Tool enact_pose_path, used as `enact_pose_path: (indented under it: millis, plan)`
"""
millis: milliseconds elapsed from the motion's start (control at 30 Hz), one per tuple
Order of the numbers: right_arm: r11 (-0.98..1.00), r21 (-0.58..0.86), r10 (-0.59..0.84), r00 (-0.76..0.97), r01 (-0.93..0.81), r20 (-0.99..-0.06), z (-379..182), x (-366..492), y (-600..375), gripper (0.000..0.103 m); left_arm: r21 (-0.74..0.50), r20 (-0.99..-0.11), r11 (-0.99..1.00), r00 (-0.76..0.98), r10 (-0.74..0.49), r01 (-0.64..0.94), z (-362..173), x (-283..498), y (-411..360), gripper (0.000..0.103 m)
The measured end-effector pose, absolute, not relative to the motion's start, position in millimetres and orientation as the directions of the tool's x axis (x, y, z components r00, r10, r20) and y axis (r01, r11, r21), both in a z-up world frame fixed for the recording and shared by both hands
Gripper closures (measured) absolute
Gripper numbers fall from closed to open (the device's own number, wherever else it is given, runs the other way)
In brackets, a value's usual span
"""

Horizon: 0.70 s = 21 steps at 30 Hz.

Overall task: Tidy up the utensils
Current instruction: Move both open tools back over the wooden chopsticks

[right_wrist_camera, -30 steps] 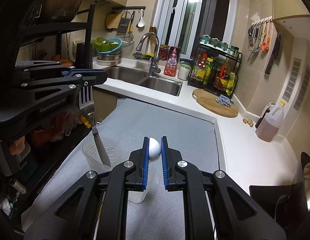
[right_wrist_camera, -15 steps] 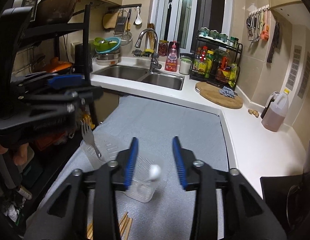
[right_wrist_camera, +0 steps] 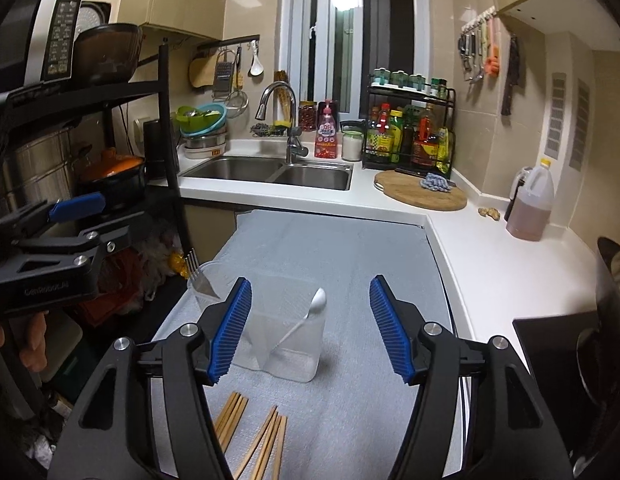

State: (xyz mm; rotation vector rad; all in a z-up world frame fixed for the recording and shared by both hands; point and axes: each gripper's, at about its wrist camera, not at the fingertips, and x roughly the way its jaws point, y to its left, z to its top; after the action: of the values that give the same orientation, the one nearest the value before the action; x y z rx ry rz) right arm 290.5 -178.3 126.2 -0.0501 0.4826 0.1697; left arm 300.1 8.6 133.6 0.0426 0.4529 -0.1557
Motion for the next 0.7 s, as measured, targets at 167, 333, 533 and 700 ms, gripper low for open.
enact_pose_path:
  millis: [167, 333, 533, 700]
  plan:
    - [0.993, -0.007, 0.1, 0.895, -0.114, -0.434, 118, 244, -182, 0.033, -0.002, -0.423, 0.993, 0.899, -0.108, 0.118, 125, 257, 12, 0.015]
    - [0.996, 0.009, 0.082, 0.893, -0.087, -0.442, 95, 197, -188, 0.031, -0.016, -0.447, 0.995, 0.889, -0.097, 0.101, 96, 211, 13, 0.015]
    - [0.999, 0.031, 0.048, 0.884, -0.038, -0.464, 51, 152, -196, 0.031, -0.048, -0.489, 0.994, 0.865, -0.111, 0.101, 52, 169, 11, 0.015]
    - [0.999, 0.03, 0.038, 0.874, -0.027, -0.485, 15, 129, -195, 0.031, -0.062, -0.493, 0.994, 0.863, -0.107, 0.088, 11, 141, 9, 0.015]
